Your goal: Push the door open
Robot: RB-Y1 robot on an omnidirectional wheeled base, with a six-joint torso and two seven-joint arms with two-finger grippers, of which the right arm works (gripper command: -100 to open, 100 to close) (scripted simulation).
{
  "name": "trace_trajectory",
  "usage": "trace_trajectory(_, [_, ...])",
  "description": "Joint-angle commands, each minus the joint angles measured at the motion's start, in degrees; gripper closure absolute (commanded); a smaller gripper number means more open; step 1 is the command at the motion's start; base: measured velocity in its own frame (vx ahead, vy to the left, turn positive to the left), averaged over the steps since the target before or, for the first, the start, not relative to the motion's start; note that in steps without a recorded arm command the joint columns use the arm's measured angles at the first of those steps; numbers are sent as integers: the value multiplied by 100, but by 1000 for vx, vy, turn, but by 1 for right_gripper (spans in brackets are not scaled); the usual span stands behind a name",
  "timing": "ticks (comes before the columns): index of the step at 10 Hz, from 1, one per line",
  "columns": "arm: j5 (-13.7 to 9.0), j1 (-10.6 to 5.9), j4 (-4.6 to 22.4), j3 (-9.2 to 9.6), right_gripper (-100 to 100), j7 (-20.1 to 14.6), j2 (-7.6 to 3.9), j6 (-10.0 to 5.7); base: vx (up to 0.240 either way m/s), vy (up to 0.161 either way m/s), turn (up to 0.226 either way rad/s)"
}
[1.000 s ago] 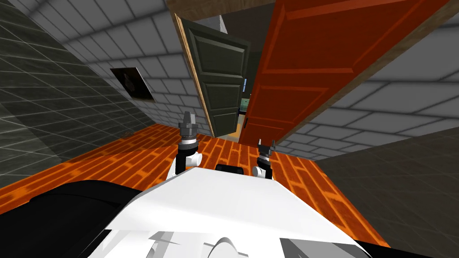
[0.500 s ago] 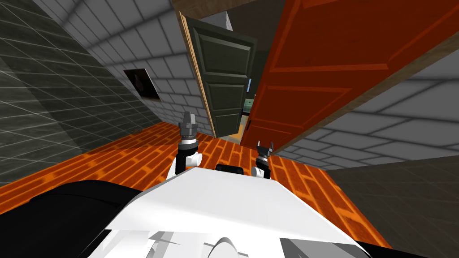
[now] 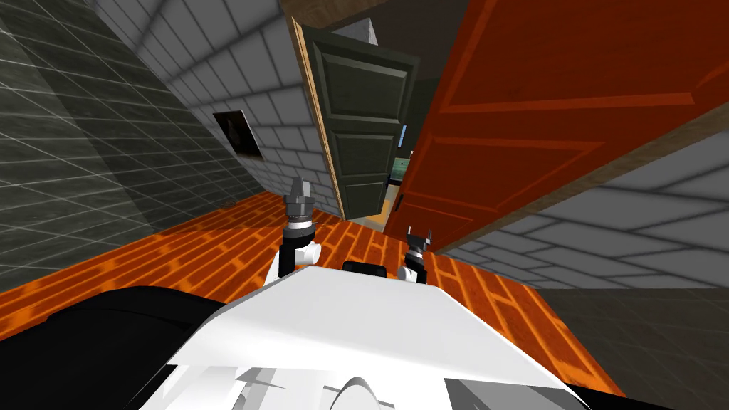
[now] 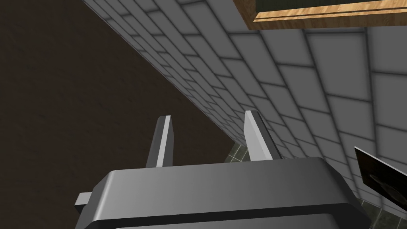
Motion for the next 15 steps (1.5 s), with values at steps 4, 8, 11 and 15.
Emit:
trace_trajectory(4, [-334, -64, 432, 66, -100, -444, 40, -120, 93, -31, 106])
trace_trajectory(8, [-609, -132, 808, 123, -100, -797, 96, -222, 93, -42, 114])
trace_trajectory(11, [-857, -193, 1148, 175, -100, -1117, 168, -315, 115, -51, 140])
trace_trajectory(15, [-1248, -289, 1683, 257, -100, -1620, 309, -461, 142, -78, 147])
